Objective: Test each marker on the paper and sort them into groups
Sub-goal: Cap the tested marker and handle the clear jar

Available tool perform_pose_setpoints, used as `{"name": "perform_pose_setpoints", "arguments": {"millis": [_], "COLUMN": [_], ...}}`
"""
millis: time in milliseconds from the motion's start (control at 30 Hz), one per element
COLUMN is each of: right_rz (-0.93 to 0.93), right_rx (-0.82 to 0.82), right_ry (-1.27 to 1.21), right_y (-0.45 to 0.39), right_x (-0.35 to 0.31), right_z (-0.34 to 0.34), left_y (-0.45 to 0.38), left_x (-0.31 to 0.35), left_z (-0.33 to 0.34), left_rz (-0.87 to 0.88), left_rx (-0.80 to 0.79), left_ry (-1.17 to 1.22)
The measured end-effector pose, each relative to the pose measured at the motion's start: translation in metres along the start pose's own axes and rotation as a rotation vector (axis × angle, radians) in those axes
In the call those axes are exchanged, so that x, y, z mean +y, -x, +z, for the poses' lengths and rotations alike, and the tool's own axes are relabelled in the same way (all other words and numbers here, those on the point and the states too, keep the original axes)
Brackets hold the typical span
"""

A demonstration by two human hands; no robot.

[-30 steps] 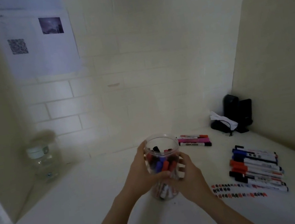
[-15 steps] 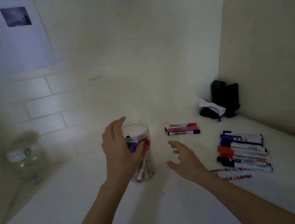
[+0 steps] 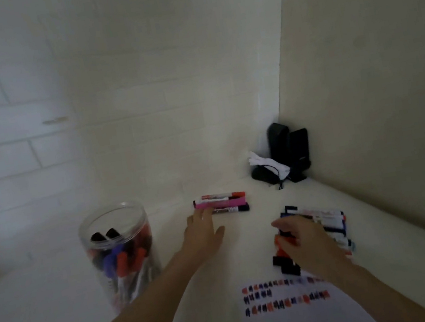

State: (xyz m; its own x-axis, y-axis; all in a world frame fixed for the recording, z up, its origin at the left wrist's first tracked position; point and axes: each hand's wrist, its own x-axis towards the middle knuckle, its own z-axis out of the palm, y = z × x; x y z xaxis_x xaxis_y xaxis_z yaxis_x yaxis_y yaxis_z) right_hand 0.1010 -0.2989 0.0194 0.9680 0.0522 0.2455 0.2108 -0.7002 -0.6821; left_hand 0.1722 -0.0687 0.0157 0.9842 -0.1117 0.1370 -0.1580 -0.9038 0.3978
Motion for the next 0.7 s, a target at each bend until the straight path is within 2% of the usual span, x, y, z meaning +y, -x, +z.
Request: {"name": "perform_pose_setpoints", "arguments": {"millis": [133, 233, 367, 467, 600, 700], "right_rz": [-0.134, -0.199, -0.231, -0.233, -0.248, -0.295], "right_rx": [-0.064, -0.073, -0.078, -0.021, 0.013, -0.052], "right_ry": [0.188, 0.262, 0.303, 0.295, 0.253, 0.175], "right_y": [-0.035, -0.059, -0.068, -0.064, -0.050, -0.033], "right_x": [0.003, 0.004, 0.004, 0.004, -0.006, -0.022], "right_z": [0.020, 0.029, 0.034, 0.031, 0.031, 0.038], "left_y": [-0.073, -0.117, -0.142, -0.121, -0.067, -0.013], "left_x": [0.009, 0.013, 0.001, 0.000, 0.002, 0.000], "left_z": [0.017, 0.024, 0.034, 0.034, 0.025, 0.022], "left_rz": [0.078, 0.064, 0.022, 0.065, 0.180, 0.198], "left_rx": [-0.036, -0.064, -0.219, -0.162, -0.216, -0.127], "left_ry": [-0.144, -0.203, -0.290, -0.286, -0.452, -0.343]}}
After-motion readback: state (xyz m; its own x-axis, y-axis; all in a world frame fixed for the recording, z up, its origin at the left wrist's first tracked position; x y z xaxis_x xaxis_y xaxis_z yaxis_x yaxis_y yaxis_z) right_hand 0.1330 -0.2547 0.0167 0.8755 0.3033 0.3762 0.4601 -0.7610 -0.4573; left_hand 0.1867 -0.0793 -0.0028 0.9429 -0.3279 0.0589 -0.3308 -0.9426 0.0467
